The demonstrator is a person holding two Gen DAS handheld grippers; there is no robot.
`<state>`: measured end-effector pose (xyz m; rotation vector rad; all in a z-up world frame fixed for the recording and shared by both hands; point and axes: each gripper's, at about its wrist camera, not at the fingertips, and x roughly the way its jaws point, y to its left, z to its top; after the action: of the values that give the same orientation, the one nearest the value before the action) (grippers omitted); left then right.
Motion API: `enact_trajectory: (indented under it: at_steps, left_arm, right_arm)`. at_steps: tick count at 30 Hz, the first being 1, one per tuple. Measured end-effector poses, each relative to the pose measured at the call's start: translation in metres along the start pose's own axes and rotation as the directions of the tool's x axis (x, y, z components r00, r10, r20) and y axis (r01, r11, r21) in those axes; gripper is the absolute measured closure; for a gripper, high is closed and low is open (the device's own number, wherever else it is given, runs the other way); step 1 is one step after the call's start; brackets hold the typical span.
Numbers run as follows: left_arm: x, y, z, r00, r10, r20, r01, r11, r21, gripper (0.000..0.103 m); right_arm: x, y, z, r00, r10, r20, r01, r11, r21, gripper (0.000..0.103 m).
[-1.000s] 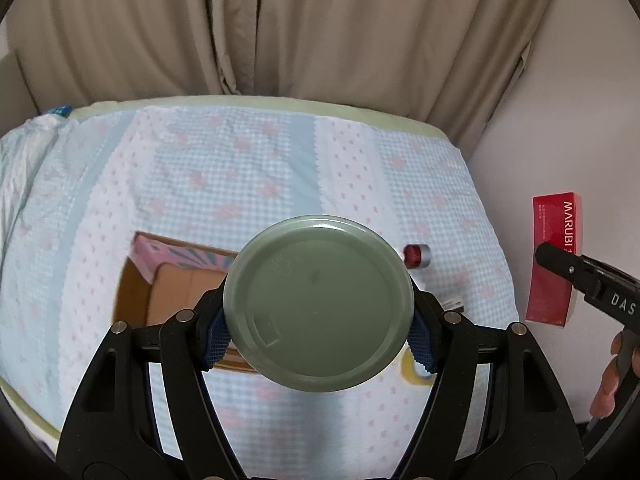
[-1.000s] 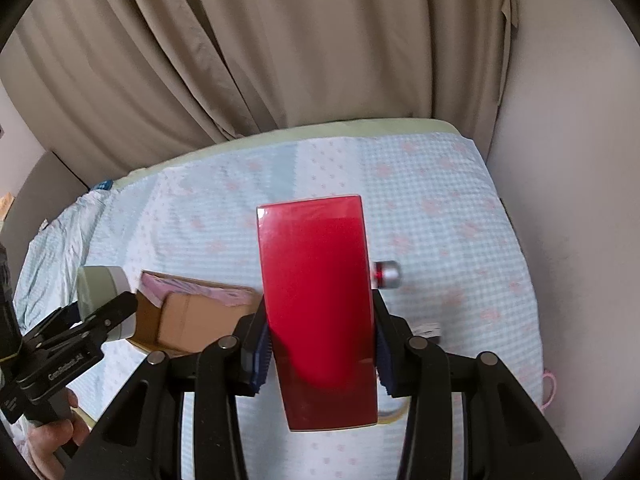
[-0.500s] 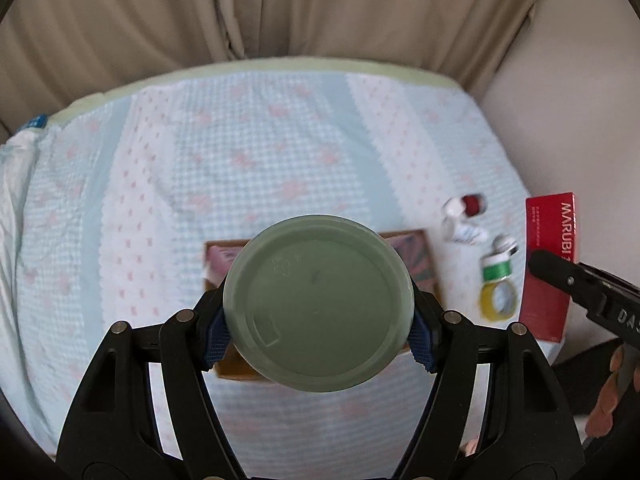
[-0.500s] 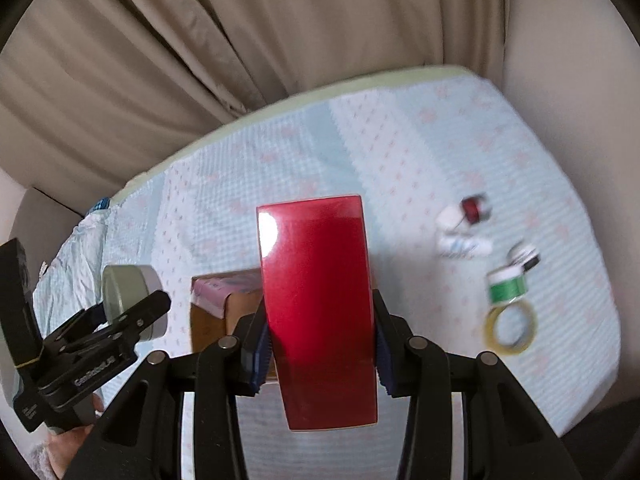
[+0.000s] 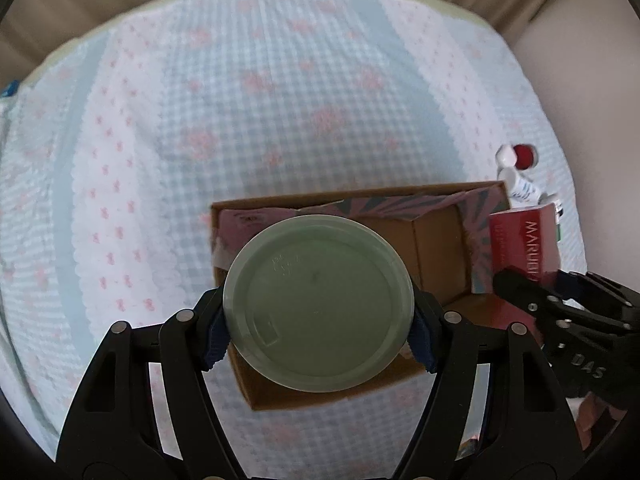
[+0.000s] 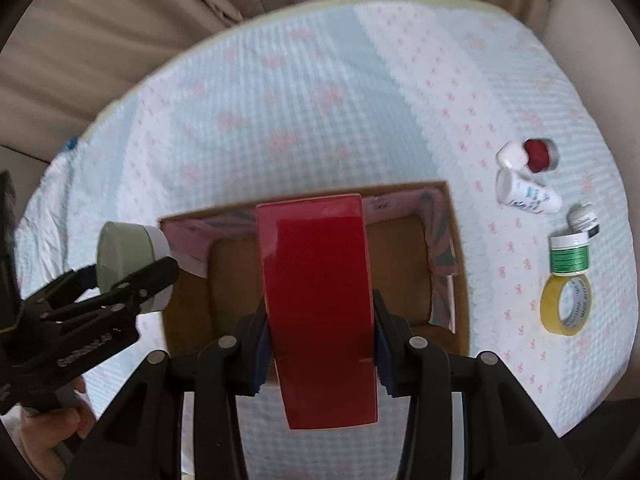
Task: Organize rigid objects
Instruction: 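Carry the green lid and red box over the cardboard box with both tools, then lower both items into the box and open both tools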
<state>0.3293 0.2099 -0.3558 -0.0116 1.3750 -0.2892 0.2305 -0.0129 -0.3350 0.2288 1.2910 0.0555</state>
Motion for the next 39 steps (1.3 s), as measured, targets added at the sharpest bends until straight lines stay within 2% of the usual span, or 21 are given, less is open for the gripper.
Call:
enact_trajectory:
  at_steps: [9, 14, 18, 22, 23, 24, 25, 26, 27, 29, 34, 39]
  left_arm:
    - [0.076, -0.007, 0.010, 0.991, 0.008, -0.132, -0.007, 1.000, 0.001, 0.035]
    - [0.108, -0.014, 0.008, 0.982, 0.029, -0.188, -0.027, 1.000, 0.015, 0.035]
    - [0.118, -0.020, 0.006, 0.980, 0.055, -0.189, -0.052, 0.998, 0.025, 0.035]
    - [0.119, -0.028, 0.009, 0.981, 0.071, -0.182, -0.065, 0.997, 0.043, 0.034]
    - [0.117, -0.027, 0.010, 0.982, 0.083, -0.172, -0.078, 0.996, 0.036, 0.030]
    - [0.114, -0.025, 0.011, 0.982, 0.097, -0.161, -0.094, 0.995, 0.025, 0.017]
    - [0.111, -0.021, 0.013, 0.980, 0.121, -0.156, -0.121, 0.993, 0.010, 0.008]
    - [0.110, -0.016, 0.015, 0.979, 0.128, -0.159, -0.131, 0.991, -0.009, 0.000]
    - [0.109, -0.010, 0.016, 0.981, 0.095, -0.167, -0.102, 0.994, -0.035, 0.000]
    - [0.108, -0.003, 0.017, 0.983, 0.051, -0.174, -0.065, 0.995, -0.077, 0.000]
    - [0.097, -0.012, 0.010, 0.986, 0.058, -0.157, -0.067, 0.997, -0.049, 0.000]
    - [0.076, -0.021, 0.002, 0.991, 0.048, -0.124, -0.054, 0.997, -0.050, 0.000]
  right_arm:
    - [0.086, -0.030, 0.010, 0.990, 0.022, -0.139, -0.007, 0.994, 0.111, 0.064]
    - [0.108, -0.035, 0.008, 0.986, 0.045, -0.161, -0.025, 0.992, 0.124, 0.064]
    - [0.116, -0.041, 0.008, 0.983, 0.076, -0.169, -0.049, 0.986, 0.160, 0.064]
    - [0.117, -0.044, 0.010, 0.986, 0.085, -0.143, -0.060, 0.983, 0.174, 0.063]
    - [0.116, -0.046, 0.009, 0.986, 0.097, -0.136, -0.072, 0.981, 0.180, 0.056]
    - [0.115, -0.048, 0.009, 0.985, 0.108, -0.133, -0.082, 0.979, 0.186, 0.051]
    - [0.113, -0.054, 0.008, 0.984, 0.127, -0.122, -0.101, 0.975, 0.200, 0.039]
    - [0.111, -0.059, 0.006, 0.984, 0.141, -0.109, -0.116, 0.971, 0.209, 0.023]
    - [0.108, -0.064, 0.005, 0.981, 0.174, -0.087, -0.152, 0.965, 0.215, 0.018]
    - [0.104, -0.067, 0.001, 0.972, 0.225, -0.069, -0.206, 0.955, 0.212, 0.002]
    - [0.095, -0.045, -0.005, 0.980, 0.183, -0.074, -0.177, 0.981, 0.083, 0.000]
    - [0.083, -0.027, -0.006, 0.981, 0.189, -0.053, -0.187, 0.982, 0.034, 0.000]
